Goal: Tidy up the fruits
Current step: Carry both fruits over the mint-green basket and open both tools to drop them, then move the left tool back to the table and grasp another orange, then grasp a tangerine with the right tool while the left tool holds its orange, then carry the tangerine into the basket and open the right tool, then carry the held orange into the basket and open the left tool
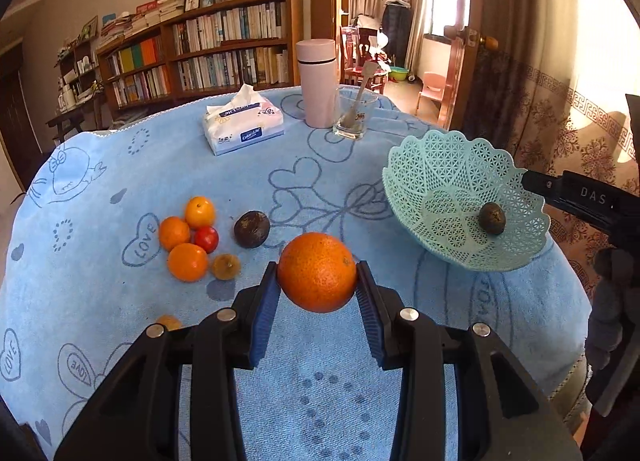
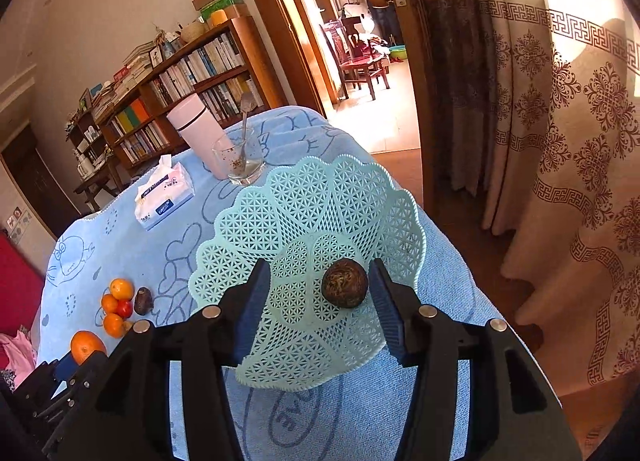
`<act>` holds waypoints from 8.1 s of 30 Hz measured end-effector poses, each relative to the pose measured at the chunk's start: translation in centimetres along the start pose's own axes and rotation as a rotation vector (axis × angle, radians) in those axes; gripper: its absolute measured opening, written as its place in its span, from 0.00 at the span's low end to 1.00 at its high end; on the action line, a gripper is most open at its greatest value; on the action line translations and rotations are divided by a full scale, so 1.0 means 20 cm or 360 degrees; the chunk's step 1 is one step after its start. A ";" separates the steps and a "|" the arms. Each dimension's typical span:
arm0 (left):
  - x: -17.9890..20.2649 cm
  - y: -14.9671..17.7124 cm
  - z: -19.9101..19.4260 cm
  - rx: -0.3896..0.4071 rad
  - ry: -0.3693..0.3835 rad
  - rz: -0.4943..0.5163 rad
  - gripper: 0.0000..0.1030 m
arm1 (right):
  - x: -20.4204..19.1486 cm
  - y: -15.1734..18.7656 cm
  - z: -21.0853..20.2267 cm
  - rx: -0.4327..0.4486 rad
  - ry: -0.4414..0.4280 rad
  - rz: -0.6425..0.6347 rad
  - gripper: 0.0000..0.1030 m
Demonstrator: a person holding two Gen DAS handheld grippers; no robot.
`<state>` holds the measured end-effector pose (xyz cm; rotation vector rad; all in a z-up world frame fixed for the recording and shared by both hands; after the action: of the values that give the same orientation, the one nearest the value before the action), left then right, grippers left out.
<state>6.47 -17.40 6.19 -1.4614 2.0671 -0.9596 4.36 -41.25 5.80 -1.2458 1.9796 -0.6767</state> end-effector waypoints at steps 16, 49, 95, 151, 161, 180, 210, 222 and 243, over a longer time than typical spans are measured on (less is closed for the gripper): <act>0.48 -0.13 0.26 -0.0082 0.0373 0.0091 0.48 | 0.14 -0.06 -0.06 0.0058 0.0056 0.0161 0.61; -0.52 0.00 -0.19 0.0063 -0.0182 -0.0277 0.90 | -0.13 -0.03 -0.28 0.0196 -0.0090 0.0012 0.81; -0.91 0.04 0.17 -0.0006 -0.0136 -0.0545 0.41 | -0.44 0.28 0.09 -0.0156 -0.0190 -0.0261 0.81; -1.22 0.25 0.12 0.0020 -0.0360 -0.0742 0.41 | -1.38 0.08 0.63 -0.0445 -0.0392 -0.0427 0.36; -1.19 0.25 0.12 0.0025 -0.0354 -0.0727 0.41 | -1.01 -0.02 0.49 -0.0359 -0.0228 -0.0330 0.36; -1.17 0.25 0.13 0.0015 -0.0362 -0.0689 0.41 | -0.40 -0.09 0.52 -0.0354 0.0038 -0.0004 0.36; -1.05 0.20 0.11 0.0034 -0.0444 -0.0517 0.42 | -0.30 -0.01 0.27 -0.0062 0.0123 -0.0142 0.49; -0.67 0.08 0.14 0.0049 -0.0342 -0.0306 0.42 | -0.12 -0.04 0.14 0.0113 0.0170 -0.0098 0.50; 0.20 -0.09 0.31 -0.0034 0.0076 0.0050 0.42 | 0.21 -0.16 -0.02 0.0237 0.0207 0.0228 0.58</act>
<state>10.37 -23.27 3.58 -1.4251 2.1346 -0.9719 4.53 -46.31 7.13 -0.9829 2.0596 -0.8347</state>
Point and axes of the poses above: each gripper's, at about its wrist camera, not at the fingertips, and z roughly the way its jaws point, x to its right, y to its underside, the point moved 5 cm from there along z, roughly the way its jaws point, and after that the axes turned 4 degrees about -z, right-handed, at the moved point
